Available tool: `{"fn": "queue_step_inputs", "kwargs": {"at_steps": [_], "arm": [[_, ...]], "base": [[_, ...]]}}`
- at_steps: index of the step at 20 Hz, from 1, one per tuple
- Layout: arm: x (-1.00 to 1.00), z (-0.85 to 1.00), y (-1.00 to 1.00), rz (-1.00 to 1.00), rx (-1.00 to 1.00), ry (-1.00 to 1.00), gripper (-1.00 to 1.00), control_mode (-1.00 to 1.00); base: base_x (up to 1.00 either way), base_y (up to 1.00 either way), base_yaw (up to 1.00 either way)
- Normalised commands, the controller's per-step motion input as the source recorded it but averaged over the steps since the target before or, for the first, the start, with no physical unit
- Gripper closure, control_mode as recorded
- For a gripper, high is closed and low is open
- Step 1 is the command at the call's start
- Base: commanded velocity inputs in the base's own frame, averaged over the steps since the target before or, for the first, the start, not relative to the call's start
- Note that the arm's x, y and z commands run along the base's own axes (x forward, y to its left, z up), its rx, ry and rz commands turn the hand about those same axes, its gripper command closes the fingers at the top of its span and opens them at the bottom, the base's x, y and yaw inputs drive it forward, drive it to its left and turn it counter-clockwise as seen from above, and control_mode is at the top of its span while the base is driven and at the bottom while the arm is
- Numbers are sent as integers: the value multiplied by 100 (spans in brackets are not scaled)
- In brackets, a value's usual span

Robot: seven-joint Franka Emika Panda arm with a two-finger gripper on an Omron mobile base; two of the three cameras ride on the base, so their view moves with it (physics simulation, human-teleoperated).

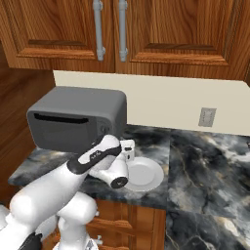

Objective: Pull the toaster oven rack outwards. Pick up the baguette from the plate and place it on the toaster oven rack. Close the toaster oven door fully and set the temperature to the lowest setting.

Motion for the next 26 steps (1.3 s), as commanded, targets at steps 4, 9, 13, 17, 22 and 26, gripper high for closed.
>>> {"fn": "queue_step_inputs", "kwargs": {"at_steps": [4, 9, 13, 17, 22, 26], "arm": [[-66, 27, 9, 0, 19, 7, -100, -100], [-94, 66, 0, -1, 35, 3, -100, -100], [-37, 21, 28, -8, 41, 17, -100, -100], [10, -5, 57, -11, 53, 33, -100, -100], [65, -75, 63, -1, 83, 34, -100, -100], [66, -100, 62, 0, 93, 14, -100, -100]], "base": [[0, 0, 0], [0, 0, 0], [0, 0, 0], [0, 0, 0], [0, 0, 0], [0, 0, 0]]}}
